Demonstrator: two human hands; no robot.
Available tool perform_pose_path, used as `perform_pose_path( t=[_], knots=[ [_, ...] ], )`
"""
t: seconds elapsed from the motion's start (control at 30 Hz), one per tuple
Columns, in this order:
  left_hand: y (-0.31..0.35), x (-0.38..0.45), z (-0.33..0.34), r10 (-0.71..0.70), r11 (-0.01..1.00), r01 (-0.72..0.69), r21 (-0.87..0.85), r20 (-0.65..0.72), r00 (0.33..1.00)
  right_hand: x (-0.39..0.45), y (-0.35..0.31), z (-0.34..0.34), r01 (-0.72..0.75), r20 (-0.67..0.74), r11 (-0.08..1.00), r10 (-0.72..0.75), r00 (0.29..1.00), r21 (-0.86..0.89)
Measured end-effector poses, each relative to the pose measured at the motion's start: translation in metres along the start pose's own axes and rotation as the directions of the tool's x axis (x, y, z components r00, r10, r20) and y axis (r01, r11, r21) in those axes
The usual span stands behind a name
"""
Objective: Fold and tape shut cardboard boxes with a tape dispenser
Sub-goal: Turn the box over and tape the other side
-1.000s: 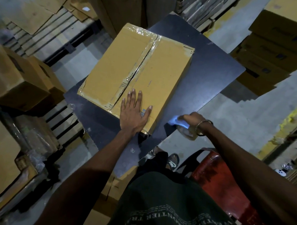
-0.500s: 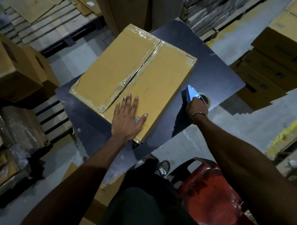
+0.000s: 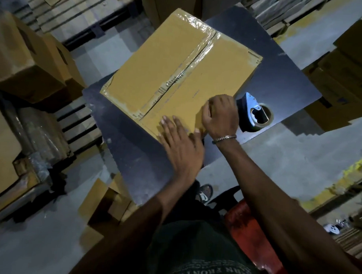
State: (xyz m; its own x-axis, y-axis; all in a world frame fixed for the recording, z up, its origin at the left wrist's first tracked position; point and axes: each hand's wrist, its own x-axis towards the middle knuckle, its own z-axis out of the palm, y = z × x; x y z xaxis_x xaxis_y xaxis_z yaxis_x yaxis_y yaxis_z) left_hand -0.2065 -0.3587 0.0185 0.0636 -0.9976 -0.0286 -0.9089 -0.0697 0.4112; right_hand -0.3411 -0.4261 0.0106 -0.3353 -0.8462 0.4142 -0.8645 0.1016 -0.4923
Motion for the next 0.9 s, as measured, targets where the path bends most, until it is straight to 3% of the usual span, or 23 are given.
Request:
perform_pose_path(
  t=[0.07,0.17,0.27,0.37,0.5,0.63,0.73,0.83,0.9],
  knots=[
    [0.009,-0.017,0.012,-0.007,1.000,0.008,0.027,-0.033,0.999,-0.007,-0.007,0.016,0.019,0.113,0.999,-0.024,0.993,0.045],
    [0.000,-0.020,0.026,0.061,0.994,-0.055,0.097,-0.056,0.997,-0.015,-0.008,0.025,0.029,0.157,0.999,-0.035,0.987,0.042],
    [-0.008,-0.017,0.038,0.122,0.992,-0.127,-0.014,-0.186,0.975,-0.015,-0.005,0.023,0.046,0.173,0.998,-0.053,0.983,0.048],
    [-0.007,-0.013,0.048,0.010,0.970,-0.096,-0.222,-0.359,0.933,-0.014,0.001,0.021,0.074,0.219,0.997,-0.070,0.973,-0.009],
    [-0.015,0.005,0.056,-0.081,0.944,-0.091,-0.317,-0.489,0.868,-0.016,0.003,0.030,0.109,0.207,0.993,-0.099,0.973,-0.037],
    [-0.030,0.030,0.054,-0.339,0.809,0.023,-0.587,-0.435,0.835,-0.015,-0.017,0.045,0.019,0.163,0.996,-0.004,0.987,-0.091],
    [-0.039,0.023,0.052,-0.379,0.673,-0.018,-0.739,-0.366,0.850,-0.014,-0.020,0.049,0.016,0.169,0.994,0.003,0.986,-0.112],
    [-0.032,0.012,0.046,-0.549,0.468,0.095,-0.879,-0.206,0.810,-0.014,-0.016,0.048,0.053,0.182,0.990,-0.029,0.983,-0.128],
    [-0.030,0.007,0.047,-0.587,0.460,0.158,-0.874,-0.165,0.793,-0.013,-0.019,0.047,0.052,0.190,0.988,-0.024,0.982,-0.144]
  ],
)
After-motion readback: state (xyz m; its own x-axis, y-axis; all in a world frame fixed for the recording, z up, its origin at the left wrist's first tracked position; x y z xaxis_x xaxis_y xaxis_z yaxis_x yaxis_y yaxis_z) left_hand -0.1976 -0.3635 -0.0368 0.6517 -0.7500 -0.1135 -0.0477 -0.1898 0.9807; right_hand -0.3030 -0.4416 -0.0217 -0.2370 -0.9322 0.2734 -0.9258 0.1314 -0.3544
